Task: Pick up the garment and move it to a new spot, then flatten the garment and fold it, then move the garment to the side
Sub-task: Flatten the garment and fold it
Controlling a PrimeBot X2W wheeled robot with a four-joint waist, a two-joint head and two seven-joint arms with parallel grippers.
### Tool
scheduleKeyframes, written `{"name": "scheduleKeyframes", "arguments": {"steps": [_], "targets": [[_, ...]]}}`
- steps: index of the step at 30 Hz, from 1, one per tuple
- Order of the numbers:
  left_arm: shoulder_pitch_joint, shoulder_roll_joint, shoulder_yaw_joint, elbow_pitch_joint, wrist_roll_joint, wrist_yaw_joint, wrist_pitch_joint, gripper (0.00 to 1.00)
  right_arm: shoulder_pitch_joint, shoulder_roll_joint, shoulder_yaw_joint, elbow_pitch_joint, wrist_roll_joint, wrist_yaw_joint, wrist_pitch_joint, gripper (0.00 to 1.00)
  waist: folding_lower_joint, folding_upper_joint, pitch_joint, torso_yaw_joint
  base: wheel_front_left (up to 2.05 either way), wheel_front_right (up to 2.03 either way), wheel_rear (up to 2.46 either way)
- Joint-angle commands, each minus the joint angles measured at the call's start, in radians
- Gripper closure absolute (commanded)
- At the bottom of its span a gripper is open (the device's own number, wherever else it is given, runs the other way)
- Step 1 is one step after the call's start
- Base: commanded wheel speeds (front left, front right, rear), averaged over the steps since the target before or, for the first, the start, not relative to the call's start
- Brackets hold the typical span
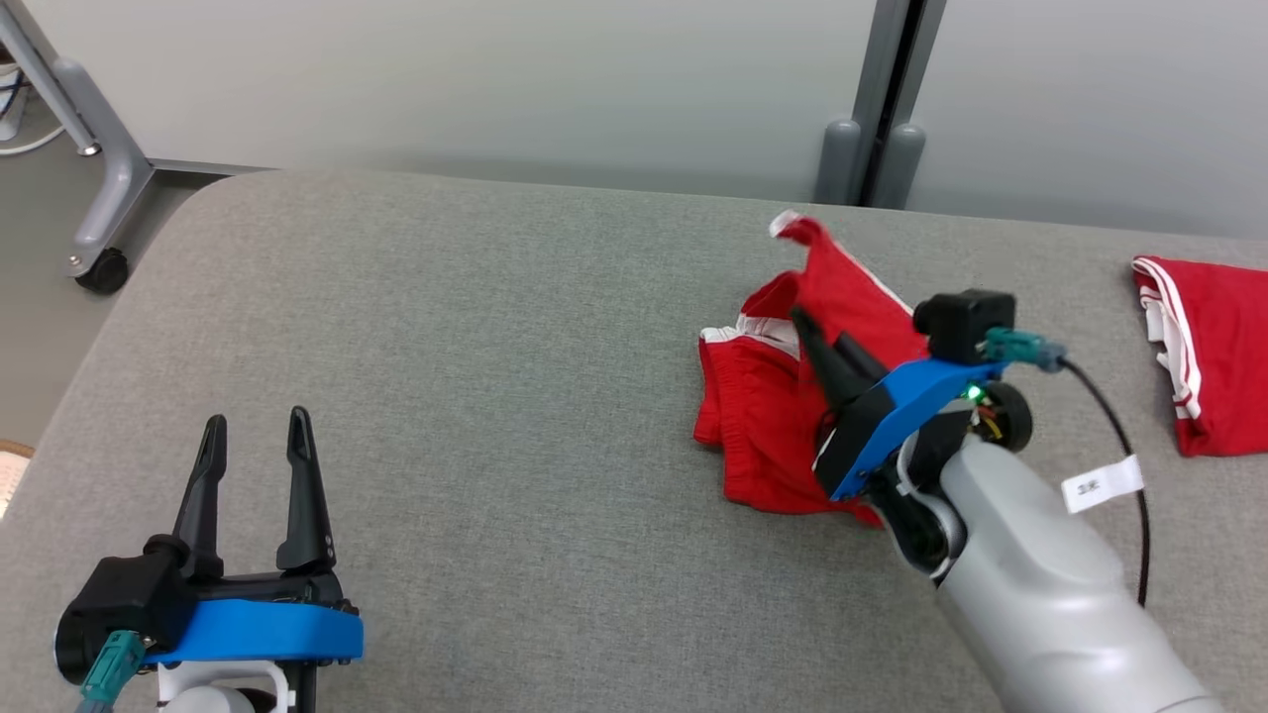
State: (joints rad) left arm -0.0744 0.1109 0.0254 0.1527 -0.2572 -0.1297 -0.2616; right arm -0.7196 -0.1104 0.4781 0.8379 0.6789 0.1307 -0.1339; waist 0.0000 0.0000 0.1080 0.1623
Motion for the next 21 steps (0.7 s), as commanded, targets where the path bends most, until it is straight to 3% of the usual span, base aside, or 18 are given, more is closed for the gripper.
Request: {"name": "scheduleKeyframes", "arguments": {"steps": [1,16,17,18,21], "targets": [[0.003,-0.002,0.001,0.002,-0.004,-0.002,-0.004,0.00,0.021,0.005,0.022,0.004,0.009,0.000,0.002,1.00,0.0000,0.0000,-0.002,0.007,0.00,0.00,0.00],[0.022,-0.008,0.003,0.006,0.003,-0.002,-0.004,0.00,0.139,0.025,0.208,0.002,0.068,0.000,-0.015,1.00,0.0000,0.0000,-0.011,-0.003,0.00,0.00,0.00],[0.020,-0.008,0.003,0.007,0.003,-0.002,-0.004,0.00,0.141,0.028,0.211,0.002,0.074,0.000,-0.029,0.73,0.0000,0.0000,-0.011,-0.006,0.00,0.00,0.00],[0.019,-0.008,0.002,0.008,0.002,-0.002,-0.004,0.00,0.143,0.032,0.212,0.005,0.080,0.000,-0.041,0.00,0.0000,0.0000,-0.011,-0.009,0.00,0.00,0.00],[0.019,-0.006,0.001,0.009,0.003,-0.002,-0.004,0.00,0.142,0.039,0.214,0.010,0.091,0.000,-0.076,0.00,0.0000,0.0000,-0.014,-0.019,0.00,0.00,0.00]]}}
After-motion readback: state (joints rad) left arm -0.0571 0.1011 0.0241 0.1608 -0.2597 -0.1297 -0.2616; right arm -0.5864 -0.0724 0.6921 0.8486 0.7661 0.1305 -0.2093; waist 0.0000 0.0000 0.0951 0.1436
